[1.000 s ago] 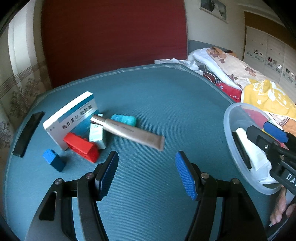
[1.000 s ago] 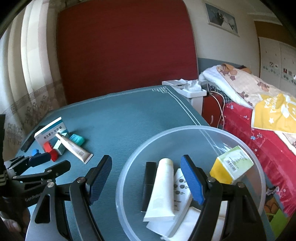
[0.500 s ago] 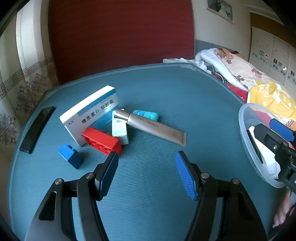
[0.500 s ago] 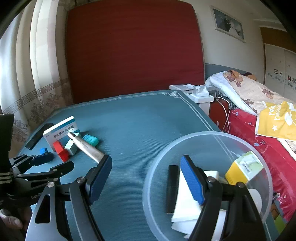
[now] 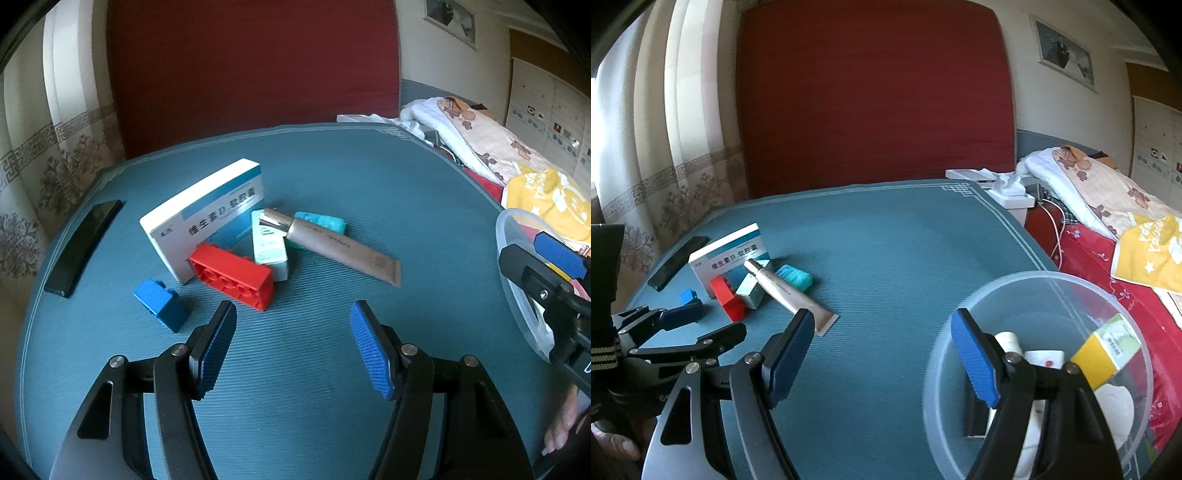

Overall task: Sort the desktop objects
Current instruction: 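Withdraw both open grippers from the basin back over the table items, then grasp the blue toy block with the left gripper while the right grasps the beige tube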

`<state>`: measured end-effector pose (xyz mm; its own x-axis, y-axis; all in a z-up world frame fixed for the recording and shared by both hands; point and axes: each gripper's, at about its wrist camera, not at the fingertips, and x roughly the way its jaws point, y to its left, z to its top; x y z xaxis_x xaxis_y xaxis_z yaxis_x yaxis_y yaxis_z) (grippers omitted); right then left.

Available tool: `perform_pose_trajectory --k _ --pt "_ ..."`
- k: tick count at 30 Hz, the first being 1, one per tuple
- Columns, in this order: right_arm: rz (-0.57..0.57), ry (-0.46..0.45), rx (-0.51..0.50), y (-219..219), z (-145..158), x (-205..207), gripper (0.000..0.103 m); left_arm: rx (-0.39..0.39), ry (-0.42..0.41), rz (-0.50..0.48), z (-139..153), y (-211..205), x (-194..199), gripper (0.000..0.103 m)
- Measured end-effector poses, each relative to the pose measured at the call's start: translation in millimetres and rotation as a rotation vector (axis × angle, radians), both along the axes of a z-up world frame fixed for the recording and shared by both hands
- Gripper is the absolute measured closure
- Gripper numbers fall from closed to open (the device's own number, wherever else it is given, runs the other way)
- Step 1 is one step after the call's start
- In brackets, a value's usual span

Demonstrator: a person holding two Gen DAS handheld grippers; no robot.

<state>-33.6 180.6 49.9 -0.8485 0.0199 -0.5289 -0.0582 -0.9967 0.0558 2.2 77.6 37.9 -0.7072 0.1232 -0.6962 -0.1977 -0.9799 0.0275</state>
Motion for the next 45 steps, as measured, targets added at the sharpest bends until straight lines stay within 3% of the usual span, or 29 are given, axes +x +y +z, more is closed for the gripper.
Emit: perform_pose_trajectory --k 21,45 --pt "0.121 -0.108 -0.005 -39.0 -25.6 -55.0 0.023 0.018 -0.032 0.068 -9.6 -30.6 -15.9 0.035" --pt "0.167 -0.141 -0.014 -59.3 -33.7 -97.9 0.023 0.069 -0.044 0.228 -13.5 -93.5 -40.1 0.035"
